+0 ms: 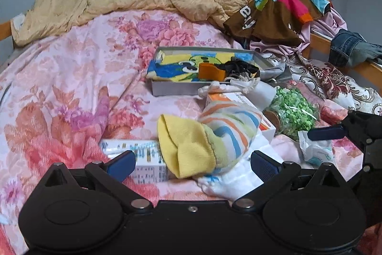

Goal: Organize soft objects
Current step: 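Reach left tool toward striped yellow sock while right reaches white folded cloth, then close left gripper on striped sock while right gripper closes on white cloth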

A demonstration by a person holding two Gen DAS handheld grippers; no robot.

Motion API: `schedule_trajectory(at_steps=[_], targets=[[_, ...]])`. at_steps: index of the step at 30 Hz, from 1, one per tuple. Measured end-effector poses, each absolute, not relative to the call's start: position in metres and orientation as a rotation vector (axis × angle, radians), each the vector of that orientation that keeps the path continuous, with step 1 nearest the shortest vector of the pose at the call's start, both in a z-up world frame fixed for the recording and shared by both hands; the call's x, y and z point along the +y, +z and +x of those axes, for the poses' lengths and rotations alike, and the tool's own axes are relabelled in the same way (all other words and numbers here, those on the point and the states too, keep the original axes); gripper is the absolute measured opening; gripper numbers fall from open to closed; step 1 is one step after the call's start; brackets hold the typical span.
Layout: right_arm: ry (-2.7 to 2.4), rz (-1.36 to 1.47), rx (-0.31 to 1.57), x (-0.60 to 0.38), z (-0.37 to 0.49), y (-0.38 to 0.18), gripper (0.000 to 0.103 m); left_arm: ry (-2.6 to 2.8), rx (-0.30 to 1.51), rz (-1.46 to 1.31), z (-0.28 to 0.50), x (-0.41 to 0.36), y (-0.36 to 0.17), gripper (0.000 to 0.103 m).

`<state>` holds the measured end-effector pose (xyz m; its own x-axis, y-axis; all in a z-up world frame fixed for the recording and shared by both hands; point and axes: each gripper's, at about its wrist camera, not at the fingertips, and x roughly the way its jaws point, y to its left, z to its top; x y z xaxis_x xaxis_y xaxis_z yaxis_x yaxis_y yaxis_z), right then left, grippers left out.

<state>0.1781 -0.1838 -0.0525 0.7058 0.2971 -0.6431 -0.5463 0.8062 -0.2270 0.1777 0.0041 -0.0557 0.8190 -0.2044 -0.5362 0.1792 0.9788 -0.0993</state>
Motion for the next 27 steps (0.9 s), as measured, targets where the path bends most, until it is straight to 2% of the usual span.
schedule_trajectory(at_steps=[19, 27], targets=[[0.503, -0.413, 0.683, -0.177, 0.195, -0.068, 0.102, -0.290, 0.546, -0.058, 0.206, -0.009, -0.068, 0.102], [0.508, -0.381, 0.695, -0.179, 0.197, -0.068, 0.102, -0.323, 0.558, -0.040, 0.208, -0.011, -0.070, 0.094]])
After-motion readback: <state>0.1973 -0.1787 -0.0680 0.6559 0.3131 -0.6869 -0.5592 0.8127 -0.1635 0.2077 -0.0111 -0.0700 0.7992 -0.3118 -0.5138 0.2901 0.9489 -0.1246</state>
